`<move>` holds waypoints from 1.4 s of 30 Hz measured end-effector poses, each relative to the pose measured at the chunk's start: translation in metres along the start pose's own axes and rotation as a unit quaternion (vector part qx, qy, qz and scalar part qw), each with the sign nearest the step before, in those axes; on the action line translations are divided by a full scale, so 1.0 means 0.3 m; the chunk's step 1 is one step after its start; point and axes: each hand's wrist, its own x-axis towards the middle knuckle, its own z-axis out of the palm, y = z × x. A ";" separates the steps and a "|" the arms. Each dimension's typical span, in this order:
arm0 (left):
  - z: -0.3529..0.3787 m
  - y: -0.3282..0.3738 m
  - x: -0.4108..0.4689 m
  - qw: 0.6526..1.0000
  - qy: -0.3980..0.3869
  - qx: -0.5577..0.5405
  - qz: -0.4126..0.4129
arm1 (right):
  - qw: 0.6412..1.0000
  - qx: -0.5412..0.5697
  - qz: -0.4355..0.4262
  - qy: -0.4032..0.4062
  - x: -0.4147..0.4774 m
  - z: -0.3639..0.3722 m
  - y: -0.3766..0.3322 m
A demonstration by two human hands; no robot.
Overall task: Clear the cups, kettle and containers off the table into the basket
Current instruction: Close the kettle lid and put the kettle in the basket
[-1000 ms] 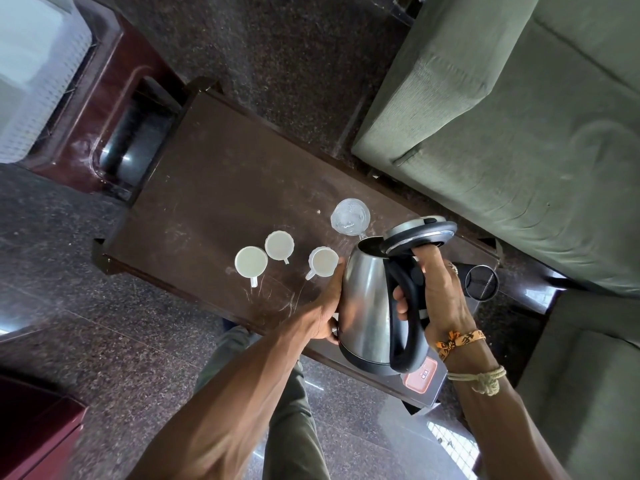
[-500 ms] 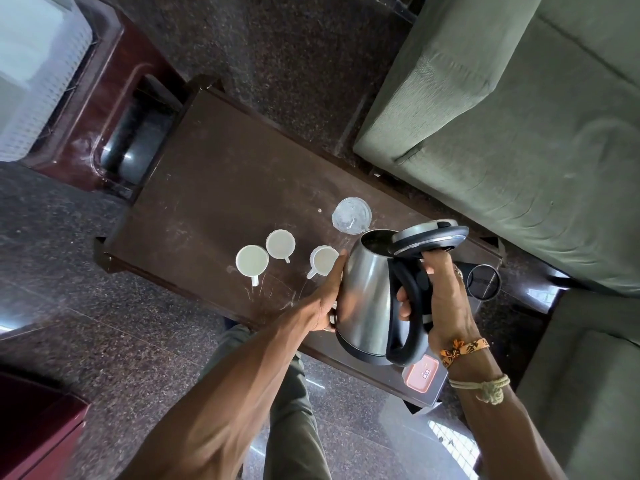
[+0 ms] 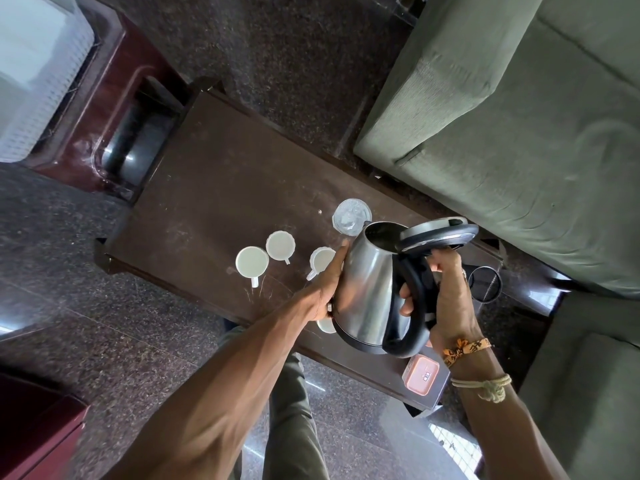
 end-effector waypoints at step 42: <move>0.007 0.166 -0.202 0.964 -0.009 -0.046 0.262 | 0.981 -0.027 -0.184 0.053 -0.230 -0.025 -0.083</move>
